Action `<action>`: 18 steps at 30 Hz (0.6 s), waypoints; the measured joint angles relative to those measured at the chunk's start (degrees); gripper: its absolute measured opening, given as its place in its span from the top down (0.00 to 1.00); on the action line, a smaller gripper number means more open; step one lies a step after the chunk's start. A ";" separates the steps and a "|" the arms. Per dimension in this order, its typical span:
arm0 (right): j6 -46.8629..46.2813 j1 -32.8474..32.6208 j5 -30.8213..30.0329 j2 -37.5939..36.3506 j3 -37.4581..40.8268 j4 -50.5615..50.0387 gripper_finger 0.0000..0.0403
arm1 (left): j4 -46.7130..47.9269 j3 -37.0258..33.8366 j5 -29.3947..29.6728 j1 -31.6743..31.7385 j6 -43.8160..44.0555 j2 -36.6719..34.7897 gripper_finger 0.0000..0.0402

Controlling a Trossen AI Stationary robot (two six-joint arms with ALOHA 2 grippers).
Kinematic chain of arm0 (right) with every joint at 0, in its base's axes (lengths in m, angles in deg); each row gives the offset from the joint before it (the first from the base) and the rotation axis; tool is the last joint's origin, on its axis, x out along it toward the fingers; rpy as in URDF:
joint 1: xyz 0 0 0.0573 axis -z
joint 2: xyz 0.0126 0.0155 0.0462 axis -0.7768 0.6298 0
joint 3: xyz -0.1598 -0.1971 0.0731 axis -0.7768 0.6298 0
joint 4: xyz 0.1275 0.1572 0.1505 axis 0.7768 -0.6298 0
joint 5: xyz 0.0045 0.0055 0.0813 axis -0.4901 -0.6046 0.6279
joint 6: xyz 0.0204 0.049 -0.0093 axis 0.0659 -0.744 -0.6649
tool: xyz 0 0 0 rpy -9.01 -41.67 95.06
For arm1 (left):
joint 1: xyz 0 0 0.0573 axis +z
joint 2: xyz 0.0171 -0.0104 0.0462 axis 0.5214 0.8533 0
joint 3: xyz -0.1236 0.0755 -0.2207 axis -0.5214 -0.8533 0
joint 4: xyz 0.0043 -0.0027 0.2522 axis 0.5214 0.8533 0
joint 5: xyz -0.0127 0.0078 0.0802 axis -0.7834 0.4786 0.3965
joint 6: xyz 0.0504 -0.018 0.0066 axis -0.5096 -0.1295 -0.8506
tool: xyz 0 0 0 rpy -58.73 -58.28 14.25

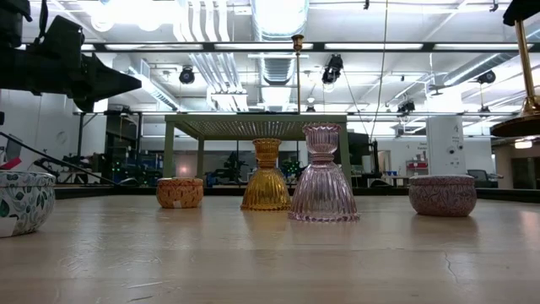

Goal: Pick & Place candle stick holders
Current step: Put the right gold candle holder on the shelf aligned with the other gold candle holder

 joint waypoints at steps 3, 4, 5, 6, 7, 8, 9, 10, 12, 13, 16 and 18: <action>0.02 0.00 0.00 0.00 0.00 0.02 0.97 | 0.01 0.00 0.01 0.00 0.00 -0.01 0.98; 0.00 -0.02 0.00 0.00 0.00 0.02 0.97 | 0.01 0.01 0.01 0.00 0.00 0.00 0.98; 0.00 -0.02 0.00 0.00 0.00 0.03 0.97 | 0.01 0.02 0.00 0.00 0.00 0.00 0.98; 0.00 -0.04 0.00 0.00 0.00 0.08 0.97 | 0.00 0.01 0.00 0.00 -0.01 -0.01 0.98; 0.00 -0.02 0.00 0.00 0.00 0.16 0.97 | 0.00 0.02 0.01 0.00 0.00 -0.01 0.98; 0.00 -0.02 0.00 -0.02 0.00 0.22 0.97 | 0.00 0.00 0.00 0.00 0.00 -0.02 0.98; 0.00 0.04 0.00 -0.06 0.00 0.24 0.97 | 0.00 0.02 0.00 0.00 0.00 0.00 0.98; 0.11 0.19 0.00 -0.19 0.00 0.31 0.97 | 0.00 0.01 0.01 -0.02 -0.01 -0.01 0.98; 0.51 0.60 0.00 -0.62 0.00 0.89 0.97 | 0.00 0.01 0.00 0.00 -0.01 -0.02 0.98; 0.98 0.85 0.00 -0.87 -0.04 1.05 0.97 | 0.02 0.01 0.00 0.00 -0.01 -0.02 0.98; 2.79 1.85 0.00 -1.44 -1.06 1.09 0.97 | 0.02 0.01 0.00 -0.02 -0.02 -0.01 0.98; 4.66 2.66 0.00 -1.84 -2.26 1.04 0.97 | 0.02 0.02 0.02 0.00 -0.02 0.00 0.98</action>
